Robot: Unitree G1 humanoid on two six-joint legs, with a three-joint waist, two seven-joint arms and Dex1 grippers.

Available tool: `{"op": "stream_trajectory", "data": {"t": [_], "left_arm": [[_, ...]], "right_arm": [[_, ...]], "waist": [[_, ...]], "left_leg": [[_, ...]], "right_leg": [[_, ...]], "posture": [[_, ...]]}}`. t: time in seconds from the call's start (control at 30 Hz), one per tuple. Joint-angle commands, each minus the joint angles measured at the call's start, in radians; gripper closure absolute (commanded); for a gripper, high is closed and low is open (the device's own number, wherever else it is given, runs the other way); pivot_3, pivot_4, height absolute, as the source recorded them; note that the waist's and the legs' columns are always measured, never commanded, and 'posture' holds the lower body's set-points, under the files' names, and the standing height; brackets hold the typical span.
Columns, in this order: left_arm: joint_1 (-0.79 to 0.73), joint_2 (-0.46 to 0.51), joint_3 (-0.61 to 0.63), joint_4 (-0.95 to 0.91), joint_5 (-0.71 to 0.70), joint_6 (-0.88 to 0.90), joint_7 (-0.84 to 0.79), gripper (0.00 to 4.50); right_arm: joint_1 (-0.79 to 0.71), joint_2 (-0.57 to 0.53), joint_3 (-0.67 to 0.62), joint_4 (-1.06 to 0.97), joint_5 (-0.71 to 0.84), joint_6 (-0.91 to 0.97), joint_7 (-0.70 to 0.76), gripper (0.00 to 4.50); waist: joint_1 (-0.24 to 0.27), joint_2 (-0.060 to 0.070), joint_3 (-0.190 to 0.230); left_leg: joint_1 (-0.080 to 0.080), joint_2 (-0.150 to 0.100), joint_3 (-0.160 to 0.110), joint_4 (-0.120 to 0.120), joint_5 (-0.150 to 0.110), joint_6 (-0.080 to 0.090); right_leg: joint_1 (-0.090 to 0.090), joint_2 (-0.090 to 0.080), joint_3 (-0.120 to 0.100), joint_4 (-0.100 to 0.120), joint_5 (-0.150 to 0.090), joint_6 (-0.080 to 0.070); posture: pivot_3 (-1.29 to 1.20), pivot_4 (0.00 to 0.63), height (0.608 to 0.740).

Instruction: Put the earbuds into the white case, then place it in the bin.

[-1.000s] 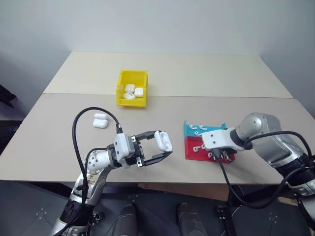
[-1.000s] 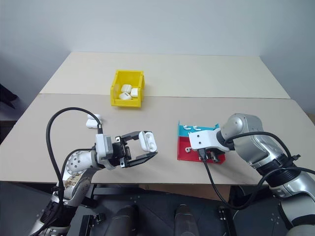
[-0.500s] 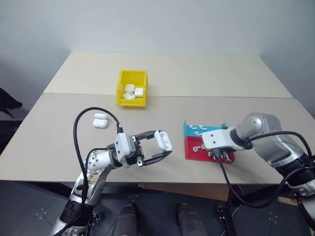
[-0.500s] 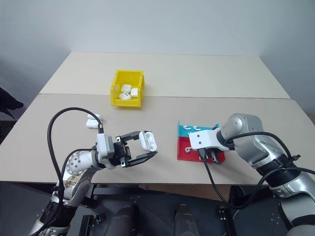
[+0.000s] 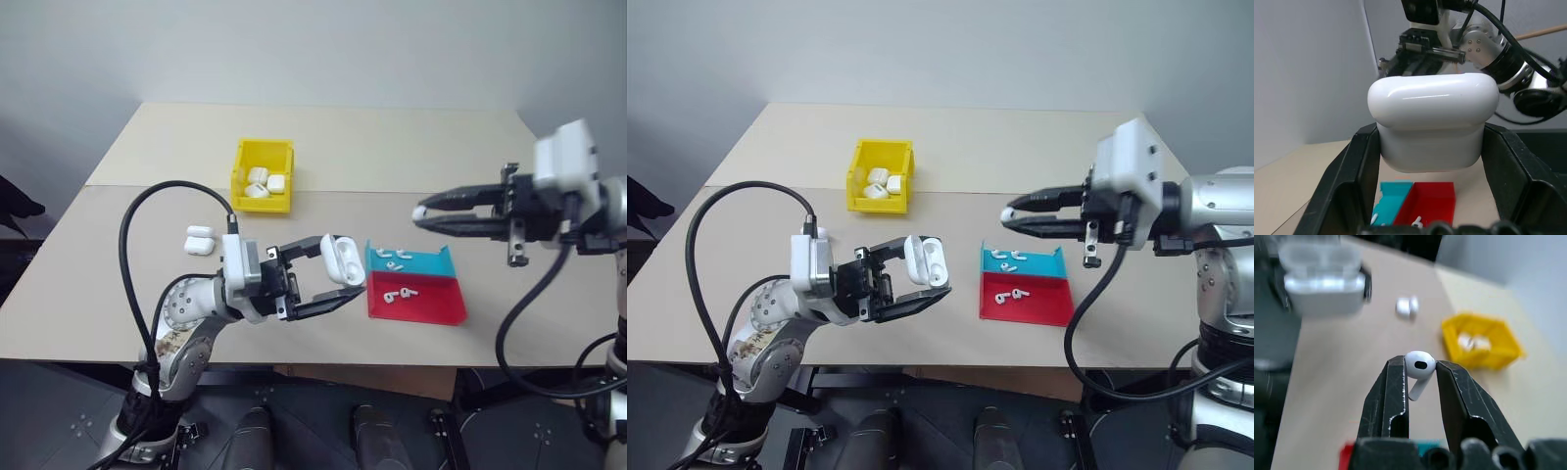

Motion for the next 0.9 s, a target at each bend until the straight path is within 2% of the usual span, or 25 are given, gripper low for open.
{"op": "stream_trajectory", "data": {"t": [0.03,0.17,0.27,0.9], "left_arm": [[-0.036,0.035,0.007,-0.048,-0.032,0.052,-0.020,1.72],[-0.061,0.046,0.002,-0.048,-0.034,0.073,-0.031,1.72],[-0.072,0.051,0.003,-0.053,-0.038,0.082,-0.041,1.72],[-0.075,0.039,0.018,-0.054,-0.031,0.076,-0.042,1.72]], "right_arm": [[-0.034,0.104,-0.091,-0.050,0.191,-0.016,-0.105,3.83],[-0.023,0.215,-0.074,-0.087,0.318,-0.070,-0.149,3.83],[0.027,0.256,-0.005,-0.114,0.297,-0.153,-0.115,3.83],[0.096,0.263,0.211,0.012,0.140,-0.414,-0.049,3.83]], "waist": [[-0.002,0.000,0.000],[-0.001,0.000,0.000],[-0.001,0.000,0.000],[0.001,0.001,0.000]], "left_leg": [[0.000,0.000,-0.001,0.000,0.000,0.000],[0.000,0.000,-0.001,0.000,0.000,0.000],[-0.001,0.000,-0.002,-0.001,0.000,0.000],[-0.001,0.001,-0.003,-0.004,0.000,0.000]], "right_leg": [[0.000,0.001,0.000,0.000,0.000,0.000],[0.000,0.001,0.000,-0.001,0.000,0.000],[0.000,0.001,-0.001,0.000,0.000,0.000],[0.000,0.001,-0.004,-0.001,-0.002,-0.003]], "posture": [[0.00,0.150,0.740],[0.00,0.150,0.740],[0.00,0.150,0.740],[0.00,0.150,0.740]]}}
